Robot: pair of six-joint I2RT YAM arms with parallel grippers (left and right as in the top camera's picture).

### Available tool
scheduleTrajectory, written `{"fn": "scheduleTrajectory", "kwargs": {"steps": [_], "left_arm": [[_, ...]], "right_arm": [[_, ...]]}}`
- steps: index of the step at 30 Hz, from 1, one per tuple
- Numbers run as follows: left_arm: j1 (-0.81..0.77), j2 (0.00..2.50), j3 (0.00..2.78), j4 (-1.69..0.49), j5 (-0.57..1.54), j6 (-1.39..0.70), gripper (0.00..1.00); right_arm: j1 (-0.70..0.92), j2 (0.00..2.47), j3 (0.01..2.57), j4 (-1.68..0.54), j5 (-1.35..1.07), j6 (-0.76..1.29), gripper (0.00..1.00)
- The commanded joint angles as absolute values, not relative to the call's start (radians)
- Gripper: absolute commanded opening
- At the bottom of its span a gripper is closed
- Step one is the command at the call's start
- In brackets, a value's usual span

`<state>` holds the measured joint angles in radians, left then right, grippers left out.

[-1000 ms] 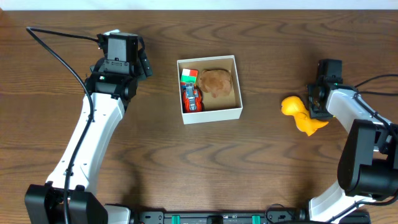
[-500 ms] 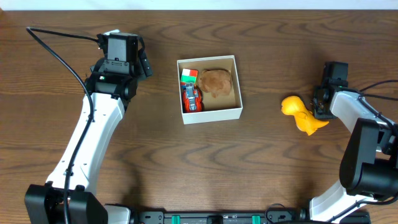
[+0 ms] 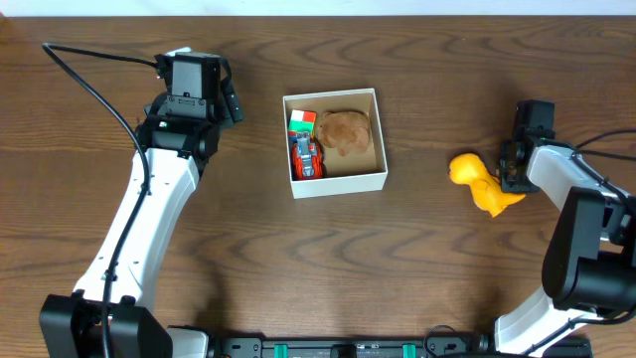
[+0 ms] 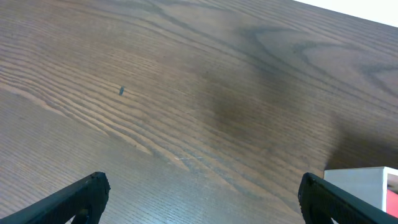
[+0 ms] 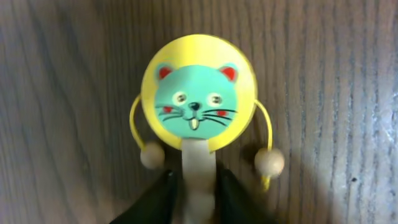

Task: Pack container
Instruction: 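Lower the right gripper onto the rattle handle, grasp and lift, then carry the rattle drum over the box and lower it inside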

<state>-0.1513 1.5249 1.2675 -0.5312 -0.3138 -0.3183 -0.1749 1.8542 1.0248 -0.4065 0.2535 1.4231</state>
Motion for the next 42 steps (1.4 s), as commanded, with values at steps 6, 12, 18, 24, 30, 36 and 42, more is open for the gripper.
{"fn": "scheduleTrajectory", "kwargs": {"steps": [6,12,18,24,30,36,42], "left_arm": [[-0.145,1.521,1.282,-0.534,-0.316,-0.324,0.98],[-0.145,1.521,1.282,-0.535,-0.316,-0.324,0.98],[-0.145,1.521,1.282,-0.535,-0.316,-0.324,0.98],[-0.145,1.521,1.282,-0.535,-0.316,-0.324,0.98],[-0.145,1.521,1.282,-0.534,-0.316,-0.324,0.98],[-0.145,1.521,1.282,-0.535,-0.316,-0.324,0.98],[-0.145,1.521,1.282,-0.535,-0.316,-0.324,0.98]], "right_arm": [[-0.182,1.945,1.017,-0.35,0.21,1.411,0.01],[-0.179,1.921,1.047,-0.188,0.105,1.12,0.01],[-0.159,1.916,1.17,-0.172,0.045,0.828,0.01],[-0.088,1.916,1.358,-0.163,-0.132,0.37,0.01],[0.005,1.915,1.488,-0.175,-0.522,0.073,0.01],[0.105,1.915,1.505,-0.194,-0.792,-0.254,0.01],[0.214,1.915,1.505,-0.386,-0.826,-0.657,0.01]]}}
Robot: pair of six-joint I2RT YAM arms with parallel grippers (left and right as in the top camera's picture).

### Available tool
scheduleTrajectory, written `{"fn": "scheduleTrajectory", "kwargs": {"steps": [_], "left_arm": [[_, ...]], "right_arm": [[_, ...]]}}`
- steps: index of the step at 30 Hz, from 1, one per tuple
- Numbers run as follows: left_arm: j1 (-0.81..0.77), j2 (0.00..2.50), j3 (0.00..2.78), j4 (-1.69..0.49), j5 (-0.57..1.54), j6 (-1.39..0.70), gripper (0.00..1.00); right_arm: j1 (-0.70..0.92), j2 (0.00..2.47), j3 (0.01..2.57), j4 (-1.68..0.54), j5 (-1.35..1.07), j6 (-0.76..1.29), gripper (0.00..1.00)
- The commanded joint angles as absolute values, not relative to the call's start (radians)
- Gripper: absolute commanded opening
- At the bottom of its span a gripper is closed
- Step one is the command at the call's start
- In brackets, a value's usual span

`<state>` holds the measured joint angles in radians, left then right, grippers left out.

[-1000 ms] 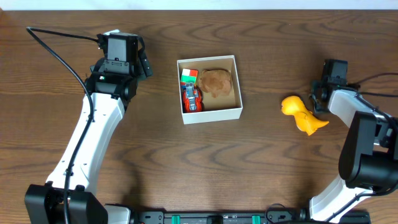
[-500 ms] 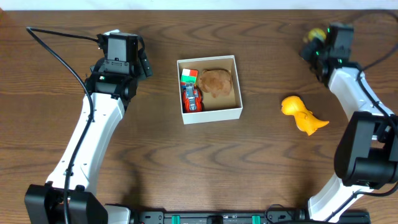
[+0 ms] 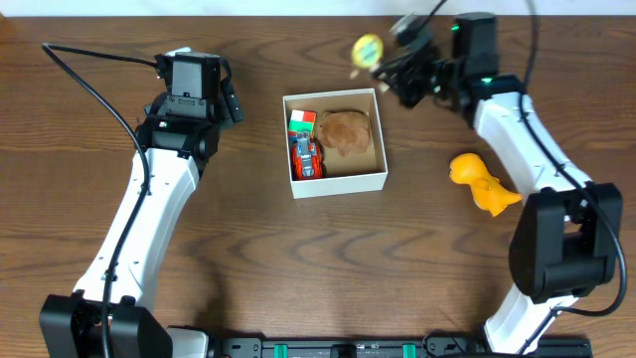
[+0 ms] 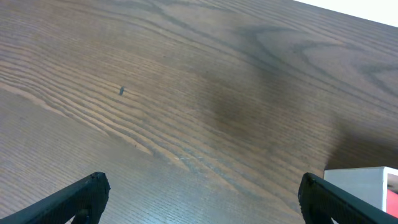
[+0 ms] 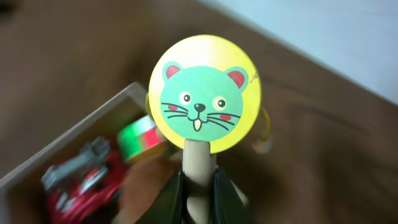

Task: Pack container
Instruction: 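Carry the rattle drum over the box and lower it inside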

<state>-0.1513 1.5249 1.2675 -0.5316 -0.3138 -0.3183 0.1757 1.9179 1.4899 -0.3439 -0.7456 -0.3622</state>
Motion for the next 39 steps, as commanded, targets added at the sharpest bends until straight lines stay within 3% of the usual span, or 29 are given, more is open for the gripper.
{"fn": "scheduleTrajectory", "kwargs": {"steps": [1,12,33,34,36,37,39], "left_arm": [[-0.145,1.521,1.282,-0.534,-0.316,-0.324,0.98],[-0.145,1.521,1.282,-0.534,-0.316,-0.324,0.98],[-0.145,1.521,1.282,-0.535,-0.316,-0.324,0.98],[-0.145,1.521,1.282,-0.534,-0.316,-0.324,0.98],[-0.145,1.521,1.282,-0.535,-0.316,-0.324,0.98],[-0.145,1.521,1.282,-0.535,-0.316,-0.324,0.98],[-0.145,1.521,1.282,-0.535,-0.316,-0.324,0.98]], "right_arm": [[0.231,1.915,1.505,-0.425,-0.807,-0.714,0.01],[0.371,1.915,1.505,-0.697,-0.413,-1.082,0.01],[0.409,1.916,1.503,-0.857,-0.373,-1.093,0.01],[0.409,1.916,1.503,-0.857,-0.374,-1.093,0.04],[0.409,1.916,1.503,-0.857,-0.374,-1.086,0.47],[0.41,1.916,1.503,-0.855,-0.374,-1.074,0.64],[0.413,1.916,1.503,-0.855,-0.374,-1.07,0.74]]}}
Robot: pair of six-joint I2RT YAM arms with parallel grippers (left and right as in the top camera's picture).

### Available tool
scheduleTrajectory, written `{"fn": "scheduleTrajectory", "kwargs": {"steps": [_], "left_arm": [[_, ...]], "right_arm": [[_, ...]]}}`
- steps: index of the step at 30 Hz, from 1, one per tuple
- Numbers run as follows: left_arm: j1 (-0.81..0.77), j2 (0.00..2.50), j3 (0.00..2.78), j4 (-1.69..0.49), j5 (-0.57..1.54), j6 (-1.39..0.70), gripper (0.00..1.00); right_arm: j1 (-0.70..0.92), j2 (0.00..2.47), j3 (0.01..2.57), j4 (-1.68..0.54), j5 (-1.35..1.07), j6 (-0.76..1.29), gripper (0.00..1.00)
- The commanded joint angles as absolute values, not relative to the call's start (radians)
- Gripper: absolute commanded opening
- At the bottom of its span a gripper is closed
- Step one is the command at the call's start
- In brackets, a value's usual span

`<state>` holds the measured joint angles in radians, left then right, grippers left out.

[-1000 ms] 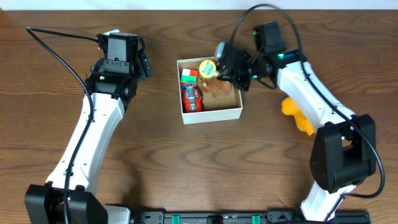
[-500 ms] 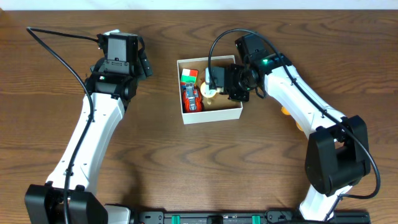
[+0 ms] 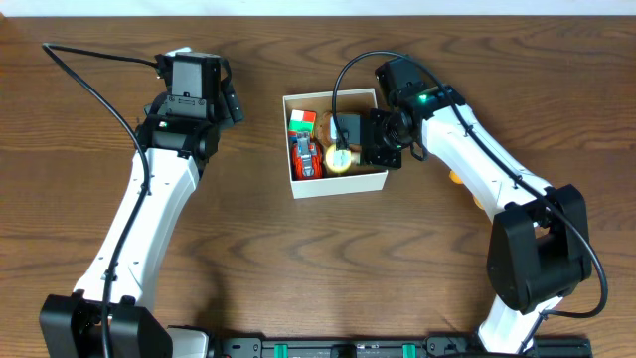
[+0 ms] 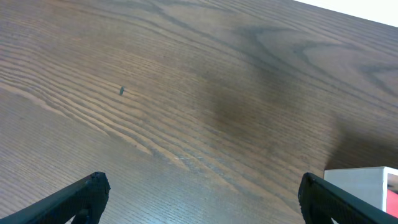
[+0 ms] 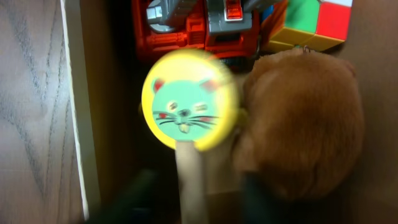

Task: Pack container
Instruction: 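Carry the rattle drum over the box and lower it inside, then open the right gripper and move it right toward the orange dinosaur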

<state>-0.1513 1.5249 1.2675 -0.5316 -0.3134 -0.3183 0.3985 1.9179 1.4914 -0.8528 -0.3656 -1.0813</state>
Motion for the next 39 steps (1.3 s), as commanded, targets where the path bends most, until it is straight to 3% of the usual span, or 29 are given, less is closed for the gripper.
{"fn": "scheduleTrajectory", "kwargs": {"steps": [1,7,12,17,26,39], "left_arm": [[-0.145,1.521,1.282,-0.535,-0.316,-0.324,0.98],[-0.145,1.521,1.282,-0.535,-0.316,-0.324,0.98],[-0.145,1.521,1.282,-0.535,-0.316,-0.324,0.98],[-0.145,1.521,1.282,-0.535,-0.316,-0.324,0.98],[-0.145,1.521,1.282,-0.535,-0.316,-0.324,0.98],[-0.145,1.521,1.282,-0.535,-0.316,-0.324,0.98]], "right_arm": [[0.417,1.916,1.503,-0.855,-0.374,-1.07,0.74],[0.442,1.885,1.514,-0.844,-0.364,-1.04,0.75],[0.428,1.785,1.551,-0.838,-0.196,-0.801,0.79],[0.398,1.632,1.557,-0.945,0.113,-0.646,0.99],[0.263,1.56,1.549,-1.181,0.146,-0.545,0.99],[0.013,1.813,1.49,-1.195,0.153,-0.397,0.98]]}}
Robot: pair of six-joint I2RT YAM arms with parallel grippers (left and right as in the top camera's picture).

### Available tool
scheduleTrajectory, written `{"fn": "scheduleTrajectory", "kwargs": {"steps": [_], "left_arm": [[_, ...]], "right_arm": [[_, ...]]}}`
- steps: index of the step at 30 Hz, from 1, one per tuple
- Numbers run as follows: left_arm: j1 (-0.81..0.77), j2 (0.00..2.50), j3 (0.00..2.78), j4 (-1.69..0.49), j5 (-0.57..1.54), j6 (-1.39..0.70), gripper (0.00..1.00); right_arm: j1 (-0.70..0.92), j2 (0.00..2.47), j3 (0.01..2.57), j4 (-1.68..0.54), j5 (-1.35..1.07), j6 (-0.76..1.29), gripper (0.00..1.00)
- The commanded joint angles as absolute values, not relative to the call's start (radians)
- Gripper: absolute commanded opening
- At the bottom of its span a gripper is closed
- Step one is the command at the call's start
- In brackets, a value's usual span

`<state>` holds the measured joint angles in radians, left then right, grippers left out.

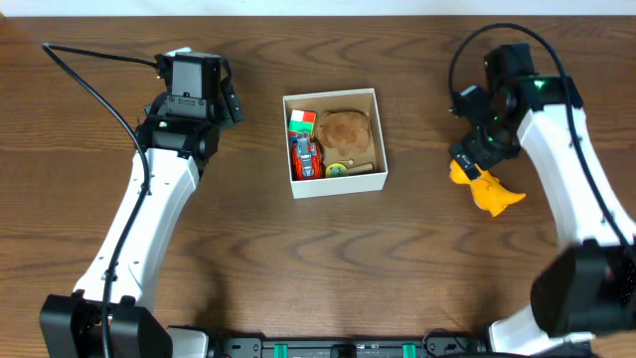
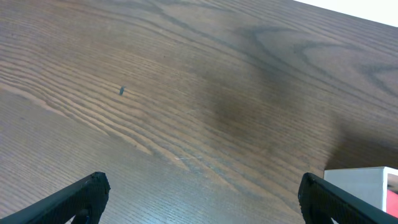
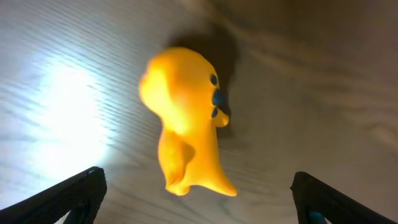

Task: Pack container
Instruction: 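Open the right gripper and move it right toward the orange dinosaur, then grasp the orange dinosaur with the right gripper and carry it over the box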

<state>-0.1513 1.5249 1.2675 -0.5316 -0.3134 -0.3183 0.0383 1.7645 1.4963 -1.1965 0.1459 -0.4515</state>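
The white box holds a colour cube, a red toy car, a brown plush and a yellow cat-face rattle lying at its front. A yellow toy animal lies on the table at the right, filling the right wrist view as the same yellow toy. My right gripper hovers over it, open, fingers wide on either side and apart from it. My left gripper is open over bare wood left of the box, holding nothing.
The box's white corner shows at the right edge of the left wrist view. The brown wooden table runs to a pale edge at the back. The right arm's cable loops above the wrist at the back right.
The rattle now lies in the box, released. My right gripper has moved from inside the box to the right and stands open over the yellow toy. The left arm has not moved.
My right gripper was shut on the rattle's handle on the table beside the yellow toy. Then it held the rattle in the air behind the box, then low inside the box. Now the rattle stays there and the gripper is back over the yellow toy.
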Motion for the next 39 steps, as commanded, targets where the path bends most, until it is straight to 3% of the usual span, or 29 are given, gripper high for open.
{"fn": "scheduleTrajectory", "kwargs": {"steps": [1,10,12,15,17,23,31,39], "left_arm": [[-0.145,1.521,1.282,-0.534,-0.316,-0.324,0.98],[-0.145,1.521,1.282,-0.535,-0.316,-0.324,0.98],[-0.145,1.521,1.282,-0.535,-0.316,-0.324,0.98],[-0.145,1.521,1.282,-0.535,-0.316,-0.324,0.98],[-0.145,1.521,1.282,-0.534,-0.316,-0.324,0.98],[-0.145,1.521,1.282,-0.535,-0.316,-0.324,0.98],[-0.145,1.521,1.282,-0.535,-0.316,-0.324,0.98],[-0.145,1.521,1.282,-0.535,-0.316,-0.324,0.98]], "right_arm": [[0.007,1.834,1.49,-1.193,0.152,-0.396,0.98],[-0.008,2.041,1.49,-1.177,0.089,-0.397,0.97],[-0.006,2.08,1.49,-1.177,0.066,-0.397,0.88],[-0.006,2.116,1.49,-1.177,0.052,-0.397,0.31],[-0.006,2.119,1.491,-1.174,0.052,-0.397,0.01],[0.008,2.114,1.588,-1.197,0.051,-0.355,0.01],[0.111,2.114,1.929,-1.219,-0.113,-0.286,0.01],[0.301,2.114,2.121,-1.19,-0.34,-0.585,0.01]]}}
